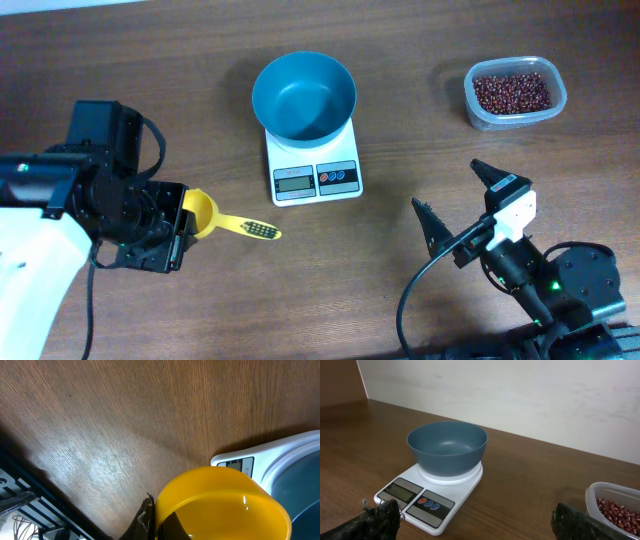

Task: Scoop item into bowl and weigh 50g on scale
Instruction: 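Lift and rotate the yellow scoop with the left gripper toward the right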

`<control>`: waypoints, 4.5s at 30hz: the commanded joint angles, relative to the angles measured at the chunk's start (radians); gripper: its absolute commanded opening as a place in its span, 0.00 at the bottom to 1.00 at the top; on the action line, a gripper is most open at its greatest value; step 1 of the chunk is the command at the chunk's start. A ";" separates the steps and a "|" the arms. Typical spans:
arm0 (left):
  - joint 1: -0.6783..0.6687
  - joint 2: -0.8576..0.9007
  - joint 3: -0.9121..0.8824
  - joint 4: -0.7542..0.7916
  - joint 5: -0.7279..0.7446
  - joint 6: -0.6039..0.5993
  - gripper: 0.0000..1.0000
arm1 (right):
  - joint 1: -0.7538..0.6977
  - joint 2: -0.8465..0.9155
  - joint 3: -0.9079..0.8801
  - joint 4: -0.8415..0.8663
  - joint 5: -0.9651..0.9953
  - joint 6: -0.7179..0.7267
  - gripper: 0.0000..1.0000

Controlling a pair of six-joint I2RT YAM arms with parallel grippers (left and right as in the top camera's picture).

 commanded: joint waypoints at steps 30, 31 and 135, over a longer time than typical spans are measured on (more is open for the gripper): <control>-0.004 -0.014 0.083 0.021 -0.042 -0.233 0.00 | 0.009 -0.008 -0.009 0.000 0.008 0.005 0.99; -0.004 -0.014 0.119 0.014 -0.074 -0.233 0.00 | 0.009 -0.008 -0.009 0.000 0.008 0.005 0.99; -0.207 0.218 0.331 -0.260 -0.154 -0.236 0.00 | 0.009 -0.008 -0.009 0.010 -0.412 1.247 0.99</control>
